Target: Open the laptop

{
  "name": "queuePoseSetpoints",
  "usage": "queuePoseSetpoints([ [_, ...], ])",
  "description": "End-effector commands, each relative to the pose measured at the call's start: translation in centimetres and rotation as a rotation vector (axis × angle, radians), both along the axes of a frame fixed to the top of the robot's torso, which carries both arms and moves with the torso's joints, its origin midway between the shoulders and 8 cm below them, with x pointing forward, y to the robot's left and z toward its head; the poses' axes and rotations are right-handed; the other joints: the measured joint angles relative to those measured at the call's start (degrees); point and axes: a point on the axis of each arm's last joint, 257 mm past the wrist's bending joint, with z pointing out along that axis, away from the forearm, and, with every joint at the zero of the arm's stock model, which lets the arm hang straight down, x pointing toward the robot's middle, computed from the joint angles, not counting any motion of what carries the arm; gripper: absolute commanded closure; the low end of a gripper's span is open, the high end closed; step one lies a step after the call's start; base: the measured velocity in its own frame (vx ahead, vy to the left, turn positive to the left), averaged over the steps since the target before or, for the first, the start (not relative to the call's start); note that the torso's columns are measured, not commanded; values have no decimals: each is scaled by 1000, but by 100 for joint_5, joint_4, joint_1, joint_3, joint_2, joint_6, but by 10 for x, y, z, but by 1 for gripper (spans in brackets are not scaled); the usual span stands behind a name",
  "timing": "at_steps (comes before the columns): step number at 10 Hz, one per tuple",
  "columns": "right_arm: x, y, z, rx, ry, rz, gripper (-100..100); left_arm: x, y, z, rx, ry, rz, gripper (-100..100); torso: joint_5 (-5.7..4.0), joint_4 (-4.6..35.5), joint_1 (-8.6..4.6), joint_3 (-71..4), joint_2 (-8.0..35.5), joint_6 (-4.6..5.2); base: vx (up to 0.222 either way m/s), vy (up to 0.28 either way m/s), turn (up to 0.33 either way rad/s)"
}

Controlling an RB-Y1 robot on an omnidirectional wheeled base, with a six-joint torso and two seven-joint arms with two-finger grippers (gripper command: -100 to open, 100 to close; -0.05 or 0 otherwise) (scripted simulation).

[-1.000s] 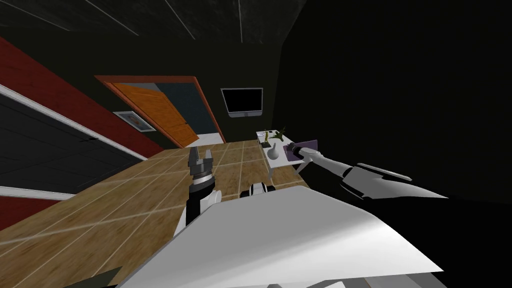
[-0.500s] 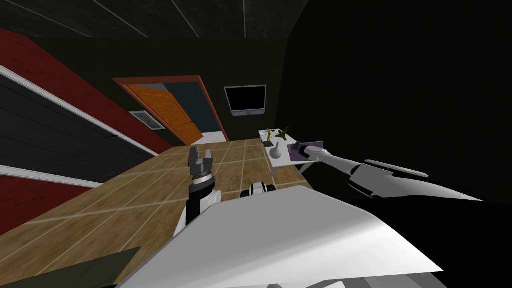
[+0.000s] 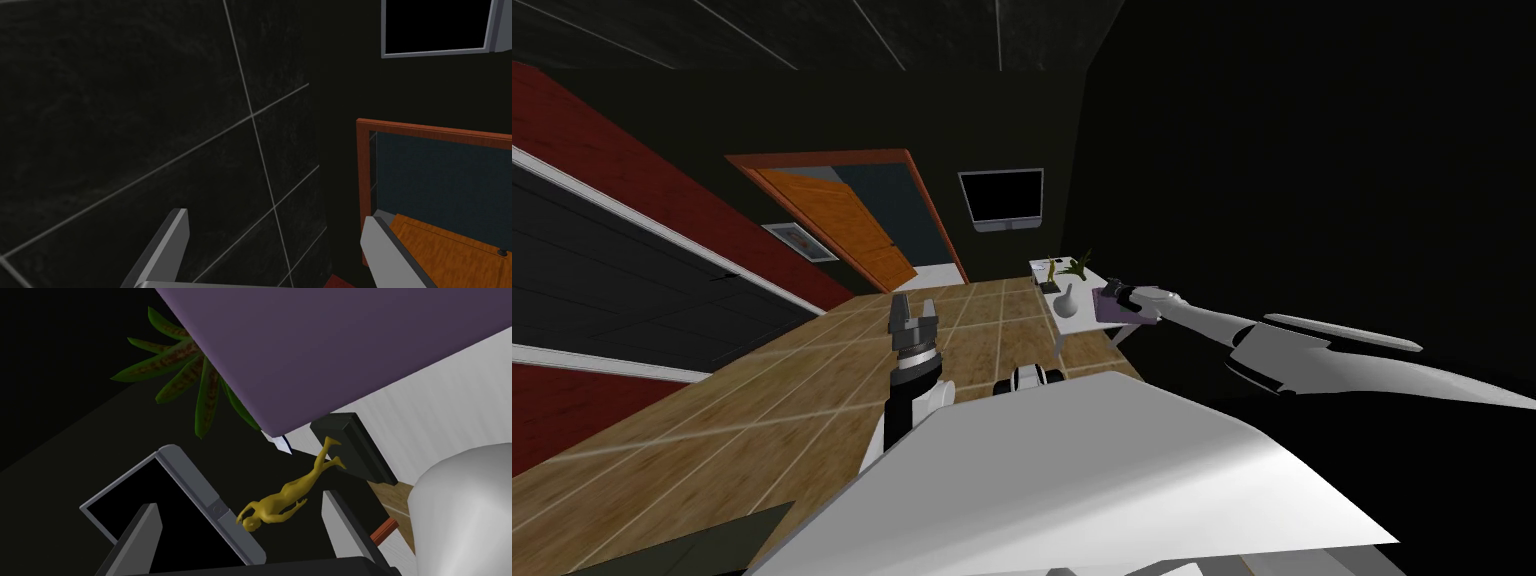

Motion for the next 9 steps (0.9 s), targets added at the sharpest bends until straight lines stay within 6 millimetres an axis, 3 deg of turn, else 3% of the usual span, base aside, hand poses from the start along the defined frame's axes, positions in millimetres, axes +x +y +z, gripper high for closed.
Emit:
queuePoseSetpoints([
  [1, -1, -13, 22, 1, 1, 8, -100, 0, 0, 0, 0, 0, 0, 0, -3, 1, -9, 2, 2, 2, 23, 68, -30],
  [3, -3, -14, 24, 0, 1, 10, -100, 0, 0, 0, 0, 0, 0, 0, -5, 0, -16, 1, 1, 2, 15, 40, -12],
  [4, -3, -14, 24, 2, 1, 10, 0, 0, 0, 0, 0, 0, 0, 0, -8, 0, -22, 2, 2, 1, 2, 6, 2],
  [9, -3, -14, 24, 1, 1, 10, 0, 0, 0, 0, 0, 0, 0, 0, -2, 0, -6, 0, -1, 1, 0, 0, 0],
])
